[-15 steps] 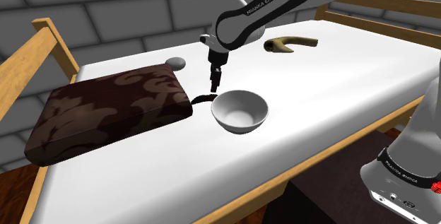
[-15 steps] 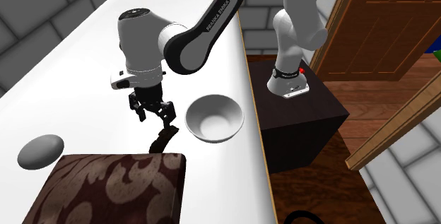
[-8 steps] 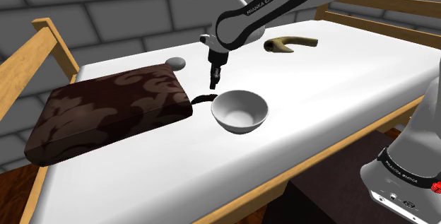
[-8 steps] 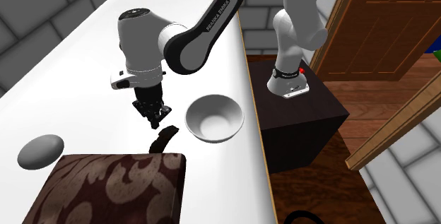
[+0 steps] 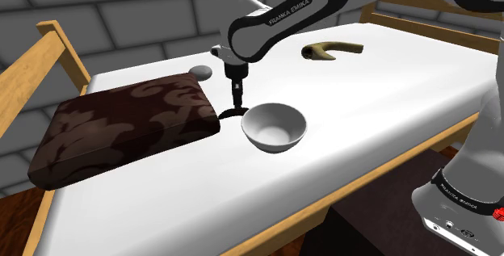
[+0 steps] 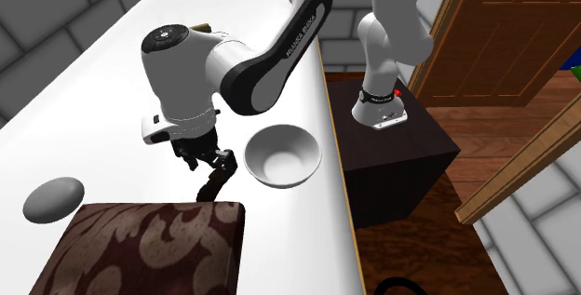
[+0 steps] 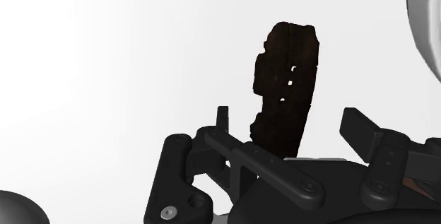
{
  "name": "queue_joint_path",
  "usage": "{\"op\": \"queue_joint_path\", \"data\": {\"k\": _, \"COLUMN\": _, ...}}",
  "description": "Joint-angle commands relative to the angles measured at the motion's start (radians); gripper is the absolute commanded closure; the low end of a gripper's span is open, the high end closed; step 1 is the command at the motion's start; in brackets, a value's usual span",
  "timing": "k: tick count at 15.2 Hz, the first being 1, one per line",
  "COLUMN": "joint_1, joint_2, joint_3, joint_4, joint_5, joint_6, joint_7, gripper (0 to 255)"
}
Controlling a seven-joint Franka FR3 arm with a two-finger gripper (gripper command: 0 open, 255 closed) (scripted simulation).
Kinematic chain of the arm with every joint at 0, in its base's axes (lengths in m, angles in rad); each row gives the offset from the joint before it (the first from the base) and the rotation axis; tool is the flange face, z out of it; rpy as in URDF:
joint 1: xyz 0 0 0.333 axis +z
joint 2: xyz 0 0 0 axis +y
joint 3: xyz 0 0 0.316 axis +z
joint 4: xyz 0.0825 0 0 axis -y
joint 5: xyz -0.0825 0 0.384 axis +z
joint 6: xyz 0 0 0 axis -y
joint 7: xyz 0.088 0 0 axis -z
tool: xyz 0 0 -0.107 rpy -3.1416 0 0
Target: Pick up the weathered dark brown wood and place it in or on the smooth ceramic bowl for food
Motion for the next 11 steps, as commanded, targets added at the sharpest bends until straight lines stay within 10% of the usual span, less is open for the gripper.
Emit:
{"op": "queue_joint_path", "data": {"k": 1, "joint_1": 0.030, "joint_2": 0.031, "joint_3": -0.009, "joint_4": 0.042, "joint_5": -0.041, "joint_6": -0.048, "joint_7": 0.049, "gripper": 0}}
{"op": "queue_joint_path", "data": {"k": 11, "joint_1": 0.030, "joint_2": 0.071, "joint_3": -0.012, "joint_4": 0.011, "joint_5": -0.044, "joint_6": 0.023, "joint_7": 0.051, "gripper": 0}}
